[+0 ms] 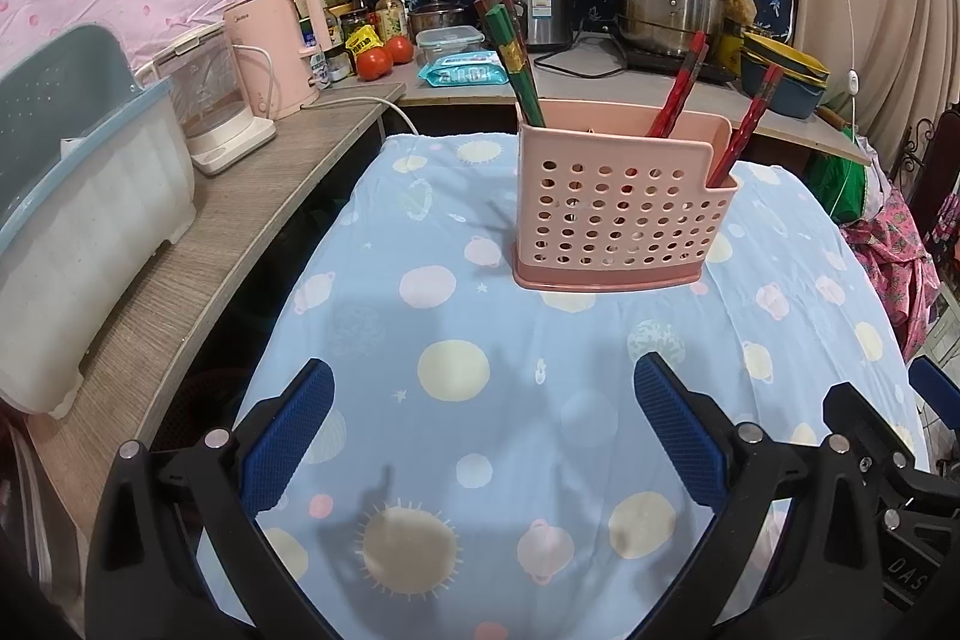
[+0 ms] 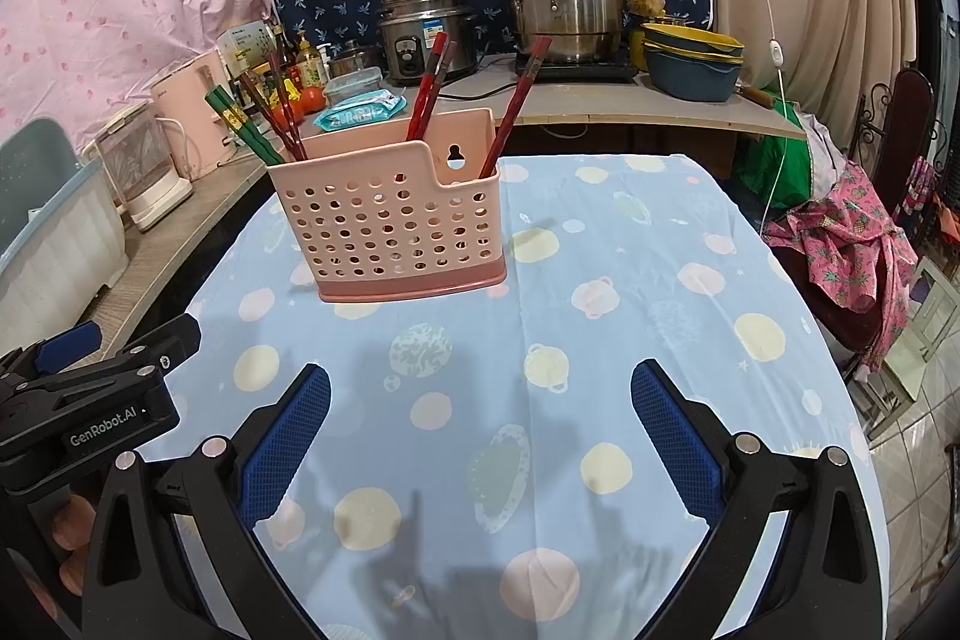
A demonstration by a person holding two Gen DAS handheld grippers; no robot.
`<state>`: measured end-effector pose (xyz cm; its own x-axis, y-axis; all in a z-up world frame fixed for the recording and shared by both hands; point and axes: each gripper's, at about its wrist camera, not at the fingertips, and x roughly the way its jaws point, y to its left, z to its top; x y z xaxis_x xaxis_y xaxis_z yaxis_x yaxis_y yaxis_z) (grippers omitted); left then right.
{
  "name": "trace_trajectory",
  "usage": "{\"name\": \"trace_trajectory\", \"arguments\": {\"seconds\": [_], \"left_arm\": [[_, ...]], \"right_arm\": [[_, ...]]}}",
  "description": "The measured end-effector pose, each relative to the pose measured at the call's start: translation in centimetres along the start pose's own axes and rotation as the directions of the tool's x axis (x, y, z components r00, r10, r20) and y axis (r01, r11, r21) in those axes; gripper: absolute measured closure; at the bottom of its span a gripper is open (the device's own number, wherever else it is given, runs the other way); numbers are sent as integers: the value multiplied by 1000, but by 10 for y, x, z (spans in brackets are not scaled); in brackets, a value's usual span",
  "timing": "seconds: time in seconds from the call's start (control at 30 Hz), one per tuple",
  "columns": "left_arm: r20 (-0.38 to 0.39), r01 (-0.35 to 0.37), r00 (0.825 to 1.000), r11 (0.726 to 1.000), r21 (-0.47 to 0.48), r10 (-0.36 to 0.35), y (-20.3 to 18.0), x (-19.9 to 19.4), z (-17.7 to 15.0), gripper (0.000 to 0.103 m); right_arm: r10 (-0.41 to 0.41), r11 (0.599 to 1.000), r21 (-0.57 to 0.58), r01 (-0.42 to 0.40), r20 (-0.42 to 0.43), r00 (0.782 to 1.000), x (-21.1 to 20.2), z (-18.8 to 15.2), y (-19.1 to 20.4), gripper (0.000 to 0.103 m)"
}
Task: Organize utensils
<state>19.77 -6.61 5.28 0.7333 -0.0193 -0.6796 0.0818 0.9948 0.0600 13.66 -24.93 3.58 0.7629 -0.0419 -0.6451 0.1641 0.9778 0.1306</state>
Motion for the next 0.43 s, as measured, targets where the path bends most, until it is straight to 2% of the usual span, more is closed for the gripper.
{"name": "trace_trajectory", "arguments": {"seconds": [0.43], "left_arm": [[9, -3, 1000, 1000, -2, 3, 1, 0, 0, 7]], "right_arm": [[-12, 1000, 3, 12, -7, 1000, 3, 0, -2, 7]]}}
